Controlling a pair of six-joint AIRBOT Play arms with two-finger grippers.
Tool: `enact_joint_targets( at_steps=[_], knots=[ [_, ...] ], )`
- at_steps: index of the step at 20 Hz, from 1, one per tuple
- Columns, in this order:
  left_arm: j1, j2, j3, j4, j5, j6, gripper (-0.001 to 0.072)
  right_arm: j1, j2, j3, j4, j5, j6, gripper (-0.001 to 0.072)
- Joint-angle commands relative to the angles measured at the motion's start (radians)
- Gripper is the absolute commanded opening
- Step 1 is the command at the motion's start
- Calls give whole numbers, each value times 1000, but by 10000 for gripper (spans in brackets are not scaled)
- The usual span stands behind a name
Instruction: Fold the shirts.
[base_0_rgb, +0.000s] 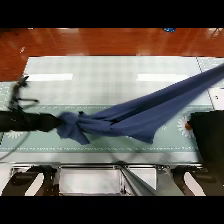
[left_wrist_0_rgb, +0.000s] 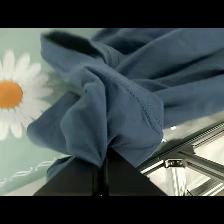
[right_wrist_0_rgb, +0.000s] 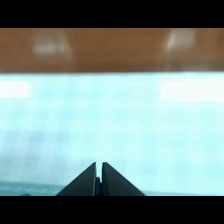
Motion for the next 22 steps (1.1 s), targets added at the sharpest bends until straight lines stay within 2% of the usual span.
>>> enact_joint_targets(
  at_steps=[1,5,8,9,10,11,12,14,16,17,19,20,22],
  knots=[
    [-18,-47,-275,-38,281,3,18,0,-227,-51,163,-57,-70,27],
    [-18,-240,-221,-65,576,3,18,0,-527,-21,326,-151,-79,27],
    [-19,-421,-89,-91,613,3,18,1,-666,-18,455,-225,-76,28],
    [-19,-476,-42,-91,598,3,19,1,-697,-18,480,-238,-63,61],
    [-18,-520,1,-90,572,3,63,-5,-718,-18,504,-241,-55,258],
    [-15,-560,50,-72,526,3,344,-14,-730,-18,526,-233,-58,415],
    [-6,-591,103,-18,456,0,511,-31,-731,-18,536,-218,-58,419],
    [40,-613,217,167,259,0,509,-98,-716,-9,550,-131,-61,418],
    [137,-582,278,250,140,8,508,-191,-670,-10,531,-26,-89,413],
    [201,-550,277,238,129,6,508,-232,-638,-12,490,40,-135,411],
    [339,-476,222,123,132,22,508,-297,-549,-64,330,76,-138,411],
    [402,-439,164,48,139,68,508,-330,-494,-122,280,44,-111,411],
    [501,-390,17,-54,138,90,508,-400,-364,-307,287,-73,-87,411]
  ],
)
